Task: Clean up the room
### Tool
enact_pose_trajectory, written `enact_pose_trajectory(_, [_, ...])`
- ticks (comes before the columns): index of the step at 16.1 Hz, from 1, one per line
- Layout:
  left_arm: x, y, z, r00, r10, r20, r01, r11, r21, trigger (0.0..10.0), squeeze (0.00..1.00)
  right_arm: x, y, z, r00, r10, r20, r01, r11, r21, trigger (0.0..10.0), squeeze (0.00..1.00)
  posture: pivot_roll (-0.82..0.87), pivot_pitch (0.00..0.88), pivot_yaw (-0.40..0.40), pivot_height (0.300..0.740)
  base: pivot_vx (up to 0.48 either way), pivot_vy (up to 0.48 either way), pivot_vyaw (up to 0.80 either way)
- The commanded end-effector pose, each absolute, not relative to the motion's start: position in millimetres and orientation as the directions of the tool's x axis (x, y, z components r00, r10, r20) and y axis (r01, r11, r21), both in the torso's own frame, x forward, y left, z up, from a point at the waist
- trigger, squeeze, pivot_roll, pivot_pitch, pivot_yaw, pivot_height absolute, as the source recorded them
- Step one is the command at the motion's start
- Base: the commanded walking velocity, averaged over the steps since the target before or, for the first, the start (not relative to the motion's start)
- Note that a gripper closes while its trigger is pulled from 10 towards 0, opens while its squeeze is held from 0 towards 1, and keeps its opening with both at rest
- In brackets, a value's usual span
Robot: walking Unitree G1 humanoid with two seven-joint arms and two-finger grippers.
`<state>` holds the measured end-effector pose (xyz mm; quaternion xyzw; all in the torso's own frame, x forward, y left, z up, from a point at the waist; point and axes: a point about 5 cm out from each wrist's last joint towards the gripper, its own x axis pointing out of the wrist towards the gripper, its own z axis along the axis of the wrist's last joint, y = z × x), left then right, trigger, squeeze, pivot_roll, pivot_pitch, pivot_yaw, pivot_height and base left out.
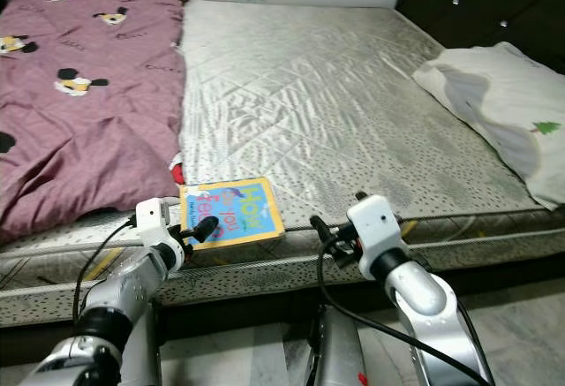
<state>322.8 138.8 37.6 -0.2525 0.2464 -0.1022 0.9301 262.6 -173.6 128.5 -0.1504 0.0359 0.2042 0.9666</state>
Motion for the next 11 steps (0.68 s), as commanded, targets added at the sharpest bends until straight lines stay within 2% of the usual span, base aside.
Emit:
enact_pose_trajectory(1, [311.6,119.7,22.7,0.776,-0.441,-0.452,0.090,0.786,-0.612,10.0,0.00,261.8,-176.5,124.6,0.916,0.371,-0.152,-0.400,0.872,-0.281,10.0,0.00,-0.14,0.000,-0.109,0.496,0.000,0.000,0.00])
enact_pose_trajectory(2, [311.2,116.9,23.3,0.759,-0.482,-0.438,0.103,0.753,-0.650,9.0,0.00,261.1,-176.1,124.9,0.915,0.374,-0.151,-0.403,0.870,-0.285,10.0,0.00,-0.14,0.000,-0.109,0.496,0.000,0.000,0.00])
enact_pose_trajectory(3, [310.8,115.2,23.8,0.742,-0.516,-0.427,0.107,0.721,-0.685,4.1,0.00,261.0,-176.7,124.6,0.916,0.372,-0.152,-0.401,0.869,-0.289,10.0,0.00,-0.14,0.000,-0.109,0.496,0.000,0.000,0.00])
enact_pose_trajectory(4, [312.2,116.1,24.4,0.739,-0.527,-0.420,0.095,0.698,-0.709,2.7,0.00,260.4,-178.0,125.5,0.916,0.369,-0.155,-0.399,0.869,-0.291,10.0,0.00,-0.14,0.000,-0.107,0.496,0.000,0.000,0.00])
enact_pose_trajectory(5, [314.2,117.9,25.2,0.733,-0.532,-0.423,0.089,0.692,-0.716,0.0,0.00,260.9,-178.4,126.9,0.917,0.368,-0.152,-0.397,0.869,-0.294,10.0,0.00,-0.15,0.000,-0.105,0.496,0.000,0.000,0.00])
enact_pose_trajectory(11, [314.6,124.2,22.4,0.693,-0.545,-0.471,0.081,0.708,-0.701,0.0,0.00,264.1,-179.6,128.4,0.926,0.352,-0.138,-0.378,0.871,-0.314,10.0,0.00,-0.15,0.000,-0.103,0.496,0.000,0.000,0.00])
